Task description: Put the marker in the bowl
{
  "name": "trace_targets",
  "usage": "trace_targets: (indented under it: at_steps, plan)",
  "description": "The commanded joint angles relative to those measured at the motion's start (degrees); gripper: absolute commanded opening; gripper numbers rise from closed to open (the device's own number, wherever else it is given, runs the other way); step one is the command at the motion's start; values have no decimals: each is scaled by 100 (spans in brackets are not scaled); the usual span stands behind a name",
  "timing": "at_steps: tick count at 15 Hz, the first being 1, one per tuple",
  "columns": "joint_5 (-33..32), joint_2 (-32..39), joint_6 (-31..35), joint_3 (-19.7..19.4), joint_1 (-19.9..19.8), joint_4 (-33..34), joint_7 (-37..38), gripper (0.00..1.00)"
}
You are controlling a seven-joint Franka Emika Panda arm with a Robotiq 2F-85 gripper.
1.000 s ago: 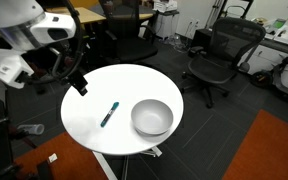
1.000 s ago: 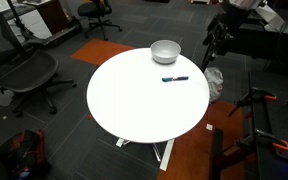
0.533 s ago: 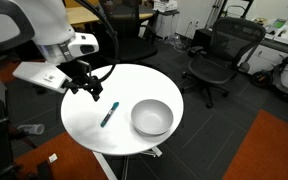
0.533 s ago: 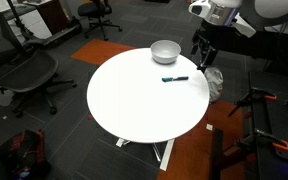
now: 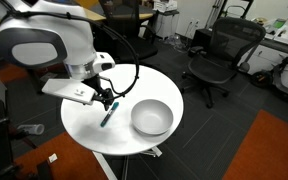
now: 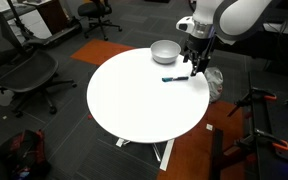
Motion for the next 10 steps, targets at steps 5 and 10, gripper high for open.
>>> trace_targets:
  at_steps: [5, 10]
  plan:
    - [-192, 902, 63, 406, -502, 748, -25, 100]
    - [-264, 1273, -4, 513, -562, 1161, 64, 100]
